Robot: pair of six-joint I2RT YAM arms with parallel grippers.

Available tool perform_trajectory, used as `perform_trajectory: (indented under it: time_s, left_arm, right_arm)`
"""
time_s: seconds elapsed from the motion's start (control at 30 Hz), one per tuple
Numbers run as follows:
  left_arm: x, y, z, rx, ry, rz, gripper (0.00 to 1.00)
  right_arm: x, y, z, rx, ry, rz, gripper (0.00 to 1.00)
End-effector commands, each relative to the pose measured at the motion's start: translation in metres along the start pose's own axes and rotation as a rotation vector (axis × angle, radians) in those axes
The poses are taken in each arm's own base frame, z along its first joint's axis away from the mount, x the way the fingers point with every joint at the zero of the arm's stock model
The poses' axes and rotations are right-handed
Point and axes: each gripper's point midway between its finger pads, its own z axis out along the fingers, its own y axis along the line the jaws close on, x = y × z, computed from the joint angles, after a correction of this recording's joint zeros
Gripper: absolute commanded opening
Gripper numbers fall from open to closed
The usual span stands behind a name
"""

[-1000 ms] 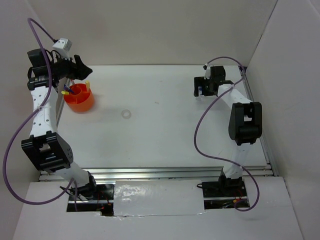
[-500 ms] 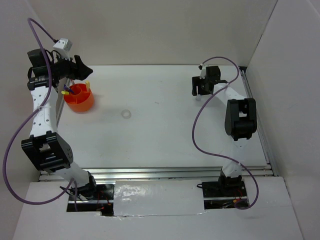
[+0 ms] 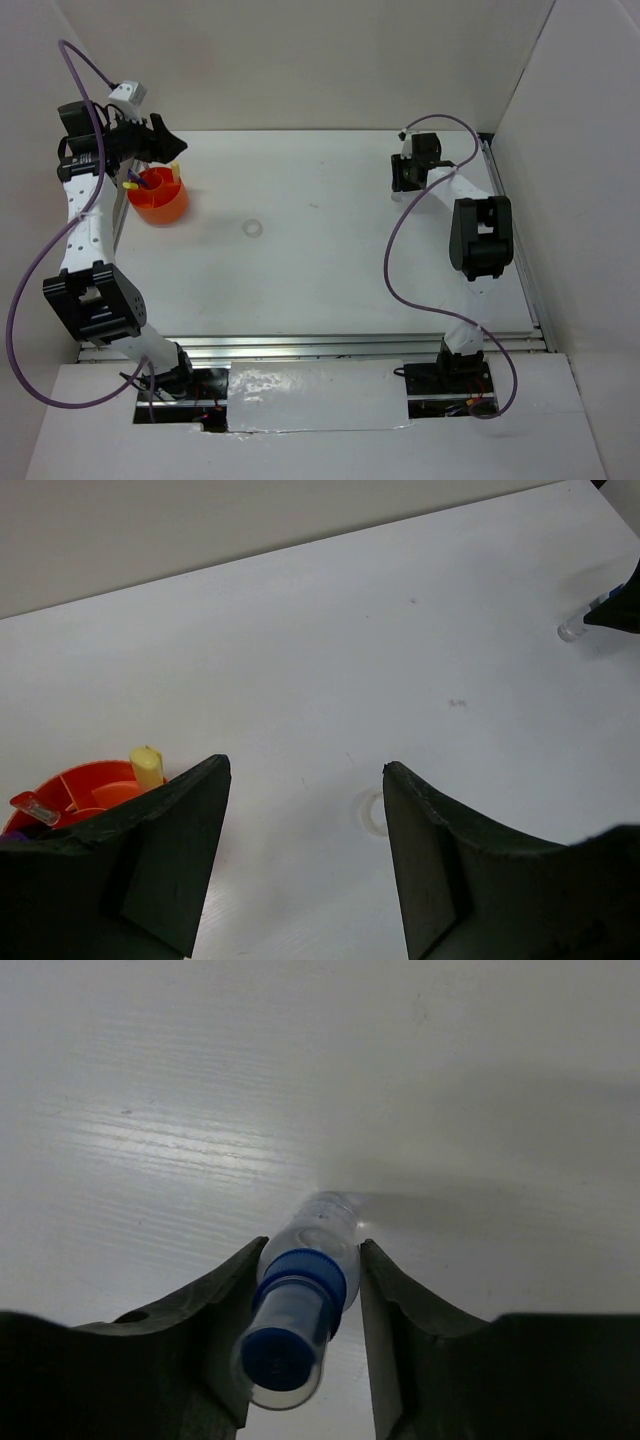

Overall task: Sort the stationery into containers
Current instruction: Pick up the stationery from the center of the board.

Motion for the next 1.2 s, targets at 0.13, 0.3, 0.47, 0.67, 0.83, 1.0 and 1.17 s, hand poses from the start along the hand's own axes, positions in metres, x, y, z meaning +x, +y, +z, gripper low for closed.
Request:
perform_trajectory:
  time_s: [0.13, 0.3, 0.47, 0.67, 0.83, 1.0, 1.17]
  left_arm:
    - [-0.010, -0.022, -0.005, 0.093, -0.036, 0.011, 0.71]
    - [0.007, -0.087, -0.019, 0.390, -0.042, -0.011, 0.69]
    - [0.039, -0.167, -0.037, 0.637, -0.006, 0.041, 0.66]
    - [0.054, -0.256, -0.057, 0.793, -0.058, 0.104, 0.66]
    - [0.032, -0.291, -0.072, 0.879, -0.113, 0.013, 0.62]
    - [0.022, -0.326, -0.092, 0.959, -0.140, 0.065, 0.56]
    - [0.029, -0.359, -0.108, 1.038, -0.150, 0.167, 0.52]
  right_arm:
    - [-0.012, 0.003, -0.010, -0.032, -0.028, -0.059, 0.09]
    - [-0.038, 0.068, -0.093, -0.391, -0.132, -0.301, 0.00]
    - [-0.007, 0.119, -0.187, -0.629, -0.058, -0.682, 0.00]
    - [0.017, 0.186, -0.290, -0.804, -0.135, -0.903, 0.00]
    - [0.020, 0.247, -0.346, -0.915, -0.287, -0.943, 0.00]
    - [0.031, 0.289, -0.376, -1.019, -0.332, -0.960, 0.00]
    - [0.041, 0.309, -0.383, -1.077, -0.312, -0.970, 0.00]
